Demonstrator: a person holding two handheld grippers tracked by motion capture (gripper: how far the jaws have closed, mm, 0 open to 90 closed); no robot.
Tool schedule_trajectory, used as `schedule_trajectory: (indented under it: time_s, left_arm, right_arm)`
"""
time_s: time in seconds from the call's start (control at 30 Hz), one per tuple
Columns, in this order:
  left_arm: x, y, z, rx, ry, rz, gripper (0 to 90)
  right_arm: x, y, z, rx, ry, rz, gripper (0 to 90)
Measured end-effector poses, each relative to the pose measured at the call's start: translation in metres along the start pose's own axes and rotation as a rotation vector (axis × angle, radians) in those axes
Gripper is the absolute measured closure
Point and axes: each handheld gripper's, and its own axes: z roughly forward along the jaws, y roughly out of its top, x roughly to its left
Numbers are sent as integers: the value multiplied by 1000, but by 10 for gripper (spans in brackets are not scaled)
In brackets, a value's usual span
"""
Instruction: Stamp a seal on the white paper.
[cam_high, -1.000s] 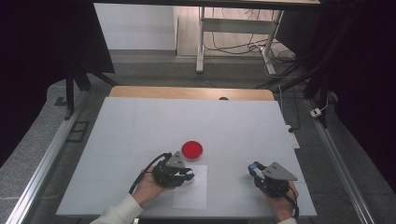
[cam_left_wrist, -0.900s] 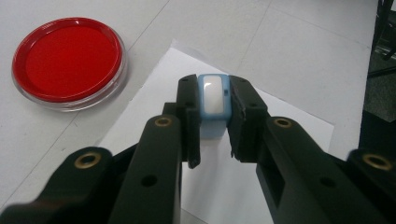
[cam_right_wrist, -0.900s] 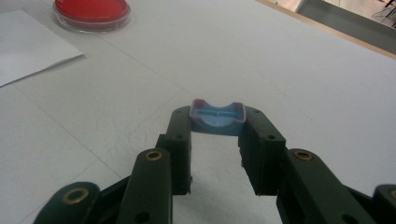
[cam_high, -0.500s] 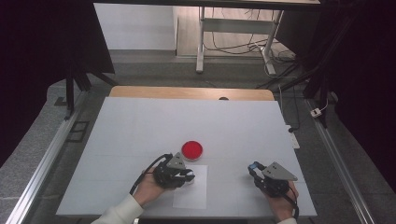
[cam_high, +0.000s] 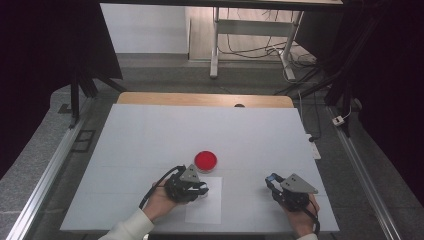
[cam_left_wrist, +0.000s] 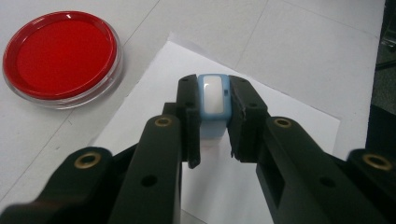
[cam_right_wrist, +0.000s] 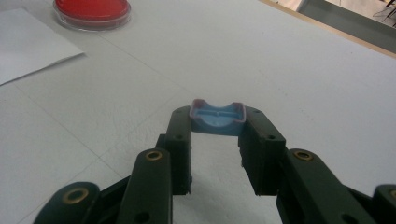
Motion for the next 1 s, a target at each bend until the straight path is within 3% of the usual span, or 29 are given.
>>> schedule_trajectory:
  time_s: [1.0]
  left_arm:
    - [-7,2,2,43,38,36,759]
  right_arm:
    - [1,0,0,5,-2,-3,651]
